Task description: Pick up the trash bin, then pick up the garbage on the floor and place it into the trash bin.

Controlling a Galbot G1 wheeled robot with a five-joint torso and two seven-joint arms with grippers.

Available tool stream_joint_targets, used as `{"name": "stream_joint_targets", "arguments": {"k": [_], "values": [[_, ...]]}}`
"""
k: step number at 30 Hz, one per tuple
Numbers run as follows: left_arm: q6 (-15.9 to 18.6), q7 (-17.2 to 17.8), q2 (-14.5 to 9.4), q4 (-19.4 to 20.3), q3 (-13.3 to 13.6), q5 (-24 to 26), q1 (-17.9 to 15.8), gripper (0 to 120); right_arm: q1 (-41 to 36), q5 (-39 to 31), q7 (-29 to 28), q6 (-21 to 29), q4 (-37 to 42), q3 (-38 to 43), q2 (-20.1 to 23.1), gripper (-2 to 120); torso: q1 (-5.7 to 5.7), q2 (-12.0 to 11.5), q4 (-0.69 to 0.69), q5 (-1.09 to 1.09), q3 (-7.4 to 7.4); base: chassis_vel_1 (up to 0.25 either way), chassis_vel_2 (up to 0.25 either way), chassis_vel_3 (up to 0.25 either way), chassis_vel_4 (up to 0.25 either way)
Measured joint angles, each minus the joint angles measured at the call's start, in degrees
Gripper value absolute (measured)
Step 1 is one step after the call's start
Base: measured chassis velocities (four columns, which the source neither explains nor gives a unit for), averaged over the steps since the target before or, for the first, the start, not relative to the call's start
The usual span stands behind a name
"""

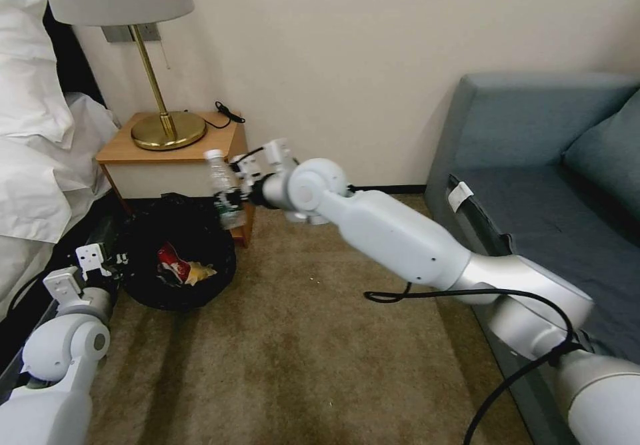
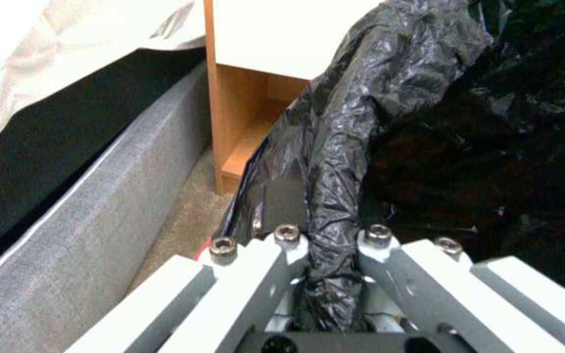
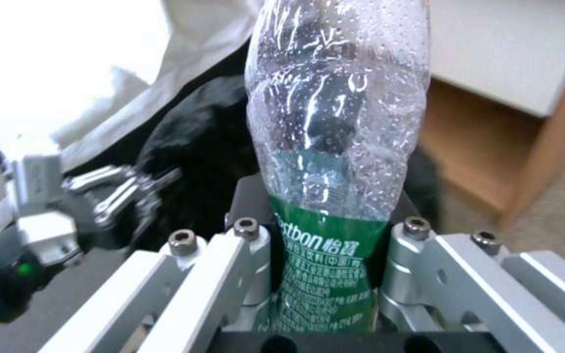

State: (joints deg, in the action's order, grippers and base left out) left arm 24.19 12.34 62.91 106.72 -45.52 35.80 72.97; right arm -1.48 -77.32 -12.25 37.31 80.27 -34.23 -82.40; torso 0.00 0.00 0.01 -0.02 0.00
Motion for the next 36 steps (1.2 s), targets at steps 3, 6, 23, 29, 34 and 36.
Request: {"name": "stream_joint_targets", "arguments": {"k": [3,6,23,29,34,36], "values": [[-0.1,0.0,-0.1,0.0,0.0,0.0,0.1,1,-0.9,2.7,1.3,-0.8,-1.1,-0.9,-1.6,19,0.00,0.0,-0.01,0.00,0.00,0.000,0.000,0.000,0.000],[-0.2,0.0,-0.1,0.1,0.1,0.0,0.1,1,-2.3,5.6,2.5,-1.6,-2.9,-2.0,-3.6,19,0.00,0.0,0.00,0.00,0.00,0.000,0.000,0.000,0.000],[-0.1,0.0,0.8,0.6,0.6,0.1,0.2,1,-5.9,11.0,2.4,-2.7,-6.0,-5.1,-6.8,58,0.00,0.0,-0.01,0.01,0.00,0.000,0.000,0.000,0.000],[-0.1,0.1,1.0,0.7,0.3,0.2,0.5,1,-6.4,11.2,2.1,-2.7,-5.4,-5.2,-6.3,80,0.00,0.0,-0.01,0.02,0.00,0.000,0.000,0.000,0.000],[-0.1,0.5,1.3,0.4,0.3,0.6,0.3,1,-6.7,11.3,1.4,-2.7,-4.6,-4.9,-6.0,96,0.00,0.0,0.00,0.02,0.00,0.000,0.000,0.000,0.000],[0.4,1.4,1.5,-0.1,0.3,2.3,-0.2,1,-6.7,11.4,0.7,-2.7,-3.7,-3.8,-5.3,99,0.00,0.0,0.00,0.02,0.00,0.000,0.000,0.000,0.000]]}}
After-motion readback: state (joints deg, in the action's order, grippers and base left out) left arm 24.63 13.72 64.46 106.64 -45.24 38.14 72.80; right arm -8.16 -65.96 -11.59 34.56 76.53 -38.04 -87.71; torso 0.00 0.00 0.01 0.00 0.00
